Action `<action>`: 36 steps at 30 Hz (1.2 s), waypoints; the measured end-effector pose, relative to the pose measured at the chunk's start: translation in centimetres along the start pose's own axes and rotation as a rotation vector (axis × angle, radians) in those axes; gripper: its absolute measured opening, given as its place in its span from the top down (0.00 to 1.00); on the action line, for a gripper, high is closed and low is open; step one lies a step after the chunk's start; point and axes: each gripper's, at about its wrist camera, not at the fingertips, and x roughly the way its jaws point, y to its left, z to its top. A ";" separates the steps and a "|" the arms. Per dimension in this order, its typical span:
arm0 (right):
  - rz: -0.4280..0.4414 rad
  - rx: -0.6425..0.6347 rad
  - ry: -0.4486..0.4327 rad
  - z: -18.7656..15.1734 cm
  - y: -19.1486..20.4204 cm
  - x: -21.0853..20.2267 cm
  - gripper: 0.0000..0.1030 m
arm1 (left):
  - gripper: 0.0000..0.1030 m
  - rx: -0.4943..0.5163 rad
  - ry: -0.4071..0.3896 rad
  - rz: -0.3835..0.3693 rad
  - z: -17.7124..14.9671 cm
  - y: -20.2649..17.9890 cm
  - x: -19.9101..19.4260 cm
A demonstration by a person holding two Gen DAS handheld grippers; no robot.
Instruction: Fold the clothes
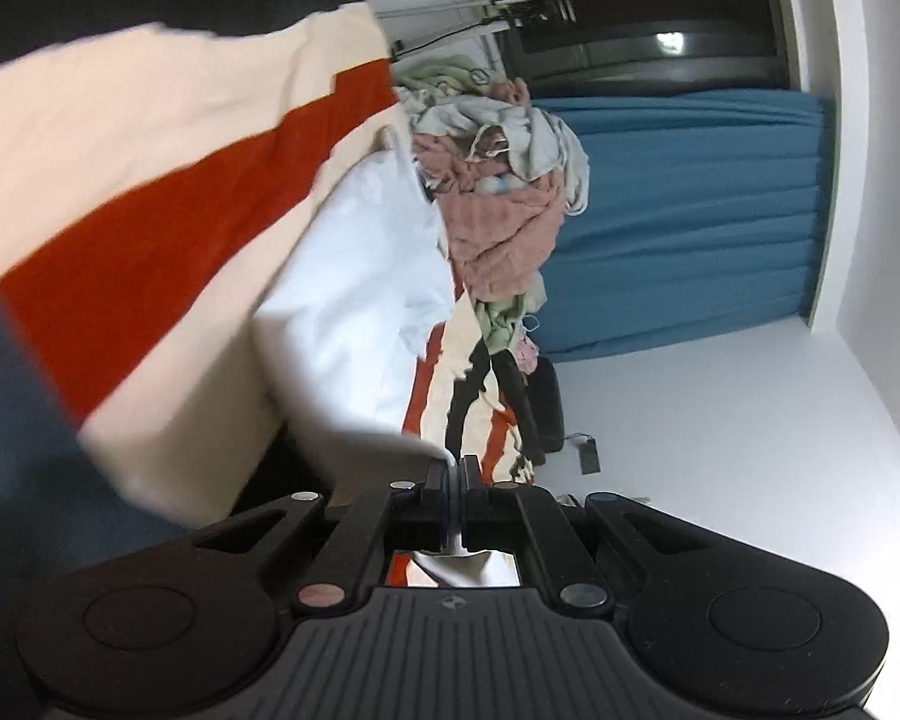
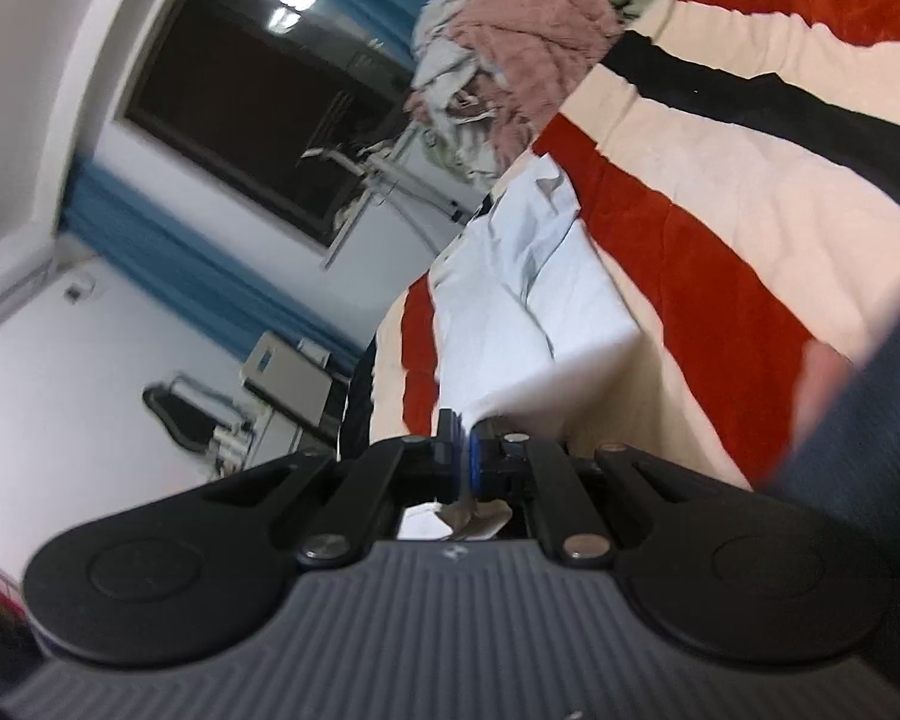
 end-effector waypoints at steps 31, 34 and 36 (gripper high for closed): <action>-0.231 -0.313 0.053 11.5 -4.6 33.2 0.93 | 0.93 0.652 -0.051 0.537 14.6 -0.6 33.7; -0.246 -0.328 0.056 11.6 -3.7 32.8 0.90 | 0.55 0.686 -0.050 0.531 13.8 -1.8 33.0; -0.259 -0.370 0.053 11.5 -2.7 32.1 0.78 | 0.35 0.744 -0.061 0.538 12.8 -3.1 31.8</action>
